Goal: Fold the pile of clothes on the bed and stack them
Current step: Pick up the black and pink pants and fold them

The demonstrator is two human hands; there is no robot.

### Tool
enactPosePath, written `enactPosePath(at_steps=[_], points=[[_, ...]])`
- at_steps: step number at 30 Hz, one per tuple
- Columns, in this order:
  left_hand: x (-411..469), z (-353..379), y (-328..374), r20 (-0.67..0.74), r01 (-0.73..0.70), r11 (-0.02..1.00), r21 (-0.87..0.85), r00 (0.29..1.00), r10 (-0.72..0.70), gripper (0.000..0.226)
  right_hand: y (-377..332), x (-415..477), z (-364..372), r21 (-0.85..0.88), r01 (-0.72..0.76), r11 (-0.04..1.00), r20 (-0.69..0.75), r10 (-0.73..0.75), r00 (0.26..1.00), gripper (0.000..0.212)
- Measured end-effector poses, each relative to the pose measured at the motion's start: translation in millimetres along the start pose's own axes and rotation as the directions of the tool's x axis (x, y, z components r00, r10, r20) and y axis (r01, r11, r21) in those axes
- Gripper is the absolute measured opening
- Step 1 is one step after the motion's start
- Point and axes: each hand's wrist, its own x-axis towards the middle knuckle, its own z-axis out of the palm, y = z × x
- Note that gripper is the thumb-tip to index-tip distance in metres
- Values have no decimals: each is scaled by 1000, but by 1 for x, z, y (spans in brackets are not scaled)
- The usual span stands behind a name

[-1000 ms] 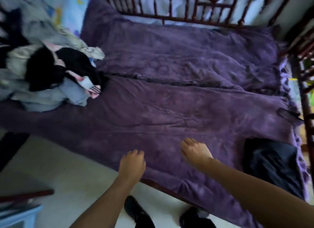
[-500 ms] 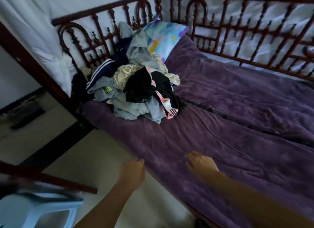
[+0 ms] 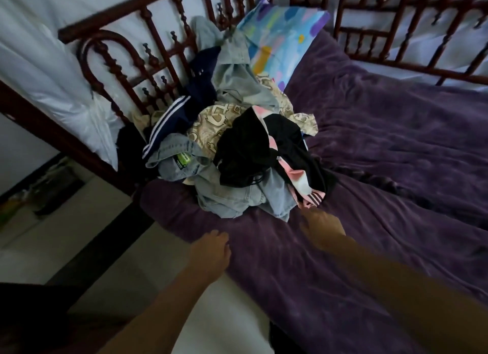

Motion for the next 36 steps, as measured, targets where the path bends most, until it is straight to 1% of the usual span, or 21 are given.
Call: enactPosePath(at_steps=[2,4,6,8,9,11,13,15,16,17,19,21,22,23,25,27,29,31,32,33,36], points=[[35,-1,-15,25,6,1000,-9,1000,-6,24,-17,50,-3,22,-8,1000,4,8,1000,40],[66,0,-30,24,15,1000,-14,1000,-14,23,-38,97,-1,17,48,999,19,-48,999,47],[93,1,-41,9,31,998,-50,1000,-30,23,-60,138,1,9,105,994,22,-105,994,60],[114,3,-49,-14,44,994,-100,999,-45,21,-79,171,5,-13,118,993,25,-117,993,72],[124,3,-53,-26,41,992,-117,999,-44,19,-85,185,7,-21,101,995,31,-100,994,71],[144,4,-57,-28,29,992,-123,999,-33,19,-90,205,12,-1,41,999,49,-41,998,49],[162,3,-60,-4,15,994,-112,1000,-16,26,-89,208,17,151,-12,989,42,6,999,30],[177,1,-61,23,-11,994,-109,1000,14,34,-84,191,21,358,-91,929,30,86,996,22],[184,-1,-61,29,-28,994,-109,999,31,37,-79,177,22,402,-119,908,36,114,993,21],[191,-3,-60,25,-49,993,-106,998,52,38,-72,161,25,393,-131,910,55,119,991,22],[207,-9,-56,-1,-108,990,-91,994,109,41,-51,125,31,250,-156,956,163,117,980,25],[225,-15,-48,-37,-189,979,-78,982,186,47,-32,90,36,75,-186,980,338,150,929,29],[236,-17,-44,-53,-244,968,-58,969,241,51,-24,77,39,33,-206,978,411,175,895,29],[247,-18,-39,-54,-307,952,-16,951,306,57,-19,68,41,13,-241,971,457,208,865,28],[270,-18,-26,7,-430,898,89,902,431,72,-13,60,42,39,-367,929,445,313,839,29],[287,-9,-14,118,-520,840,155,854,507,80,-9,65,42,155,-529,834,322,464,825,50],[296,10,-8,240,-580,795,180,809,536,76,-8,79,45,256,-598,759,182,570,801,78],[294,34,-14,346,-610,772,176,773,532,69,-9,96,54,336,-627,703,128,625,770,95],[291,44,-21,375,-625,760,178,757,535,65,-10,103,61,377,-641,669,142,642,753,97],[288,51,-28,378,-645,740,190,744,551,61,-14,109,69,409,-654,637,176,648,741,91],[285,52,-38,349,-683,704,194,719,602,59,-42,113,88,373,-708,600,306,641,704,46]])
